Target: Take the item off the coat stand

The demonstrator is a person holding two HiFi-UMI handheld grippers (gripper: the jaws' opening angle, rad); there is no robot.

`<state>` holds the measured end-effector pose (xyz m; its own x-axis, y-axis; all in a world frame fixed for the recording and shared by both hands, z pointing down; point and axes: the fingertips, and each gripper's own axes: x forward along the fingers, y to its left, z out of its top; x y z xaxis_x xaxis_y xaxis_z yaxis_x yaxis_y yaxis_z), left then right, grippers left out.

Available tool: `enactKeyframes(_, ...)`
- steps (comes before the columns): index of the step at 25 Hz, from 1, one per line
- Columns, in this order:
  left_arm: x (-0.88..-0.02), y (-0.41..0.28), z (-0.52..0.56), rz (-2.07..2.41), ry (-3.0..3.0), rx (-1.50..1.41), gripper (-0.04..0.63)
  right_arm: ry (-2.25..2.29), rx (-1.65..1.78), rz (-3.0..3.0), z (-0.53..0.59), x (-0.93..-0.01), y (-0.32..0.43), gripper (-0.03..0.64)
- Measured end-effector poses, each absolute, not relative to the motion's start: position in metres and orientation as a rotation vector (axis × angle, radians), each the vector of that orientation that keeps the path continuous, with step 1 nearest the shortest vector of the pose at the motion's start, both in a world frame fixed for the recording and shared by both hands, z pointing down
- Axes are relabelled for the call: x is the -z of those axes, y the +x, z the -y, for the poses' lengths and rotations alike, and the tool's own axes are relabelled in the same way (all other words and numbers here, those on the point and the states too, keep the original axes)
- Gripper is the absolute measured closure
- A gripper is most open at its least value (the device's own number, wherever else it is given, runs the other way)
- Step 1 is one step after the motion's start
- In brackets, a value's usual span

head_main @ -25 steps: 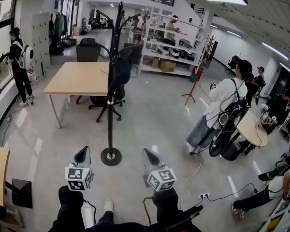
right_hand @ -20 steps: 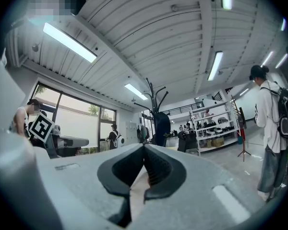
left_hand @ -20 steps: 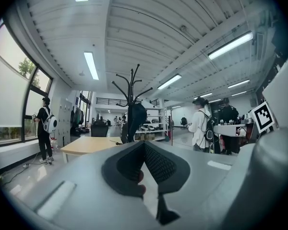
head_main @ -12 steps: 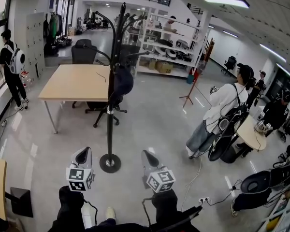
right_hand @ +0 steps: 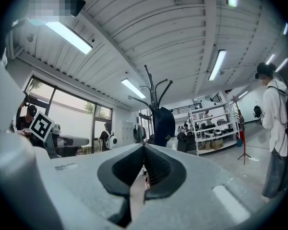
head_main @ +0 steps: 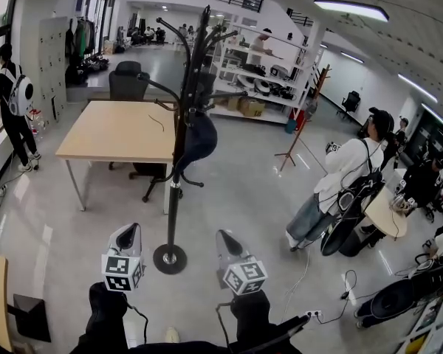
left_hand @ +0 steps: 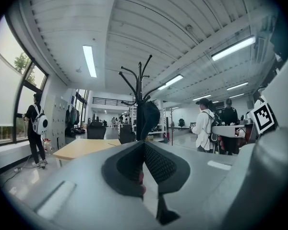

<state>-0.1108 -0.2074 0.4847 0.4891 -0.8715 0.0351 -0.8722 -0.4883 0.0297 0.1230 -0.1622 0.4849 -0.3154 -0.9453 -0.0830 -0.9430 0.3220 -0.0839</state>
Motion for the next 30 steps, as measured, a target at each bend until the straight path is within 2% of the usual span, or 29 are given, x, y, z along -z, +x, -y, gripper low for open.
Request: enactKeyframes(30,-0.474,-0.092,0.32,1.517,2.715,-0.006,0.592,-1.794,0.006,-2.411,0.268,-0.468,0.144,0.615)
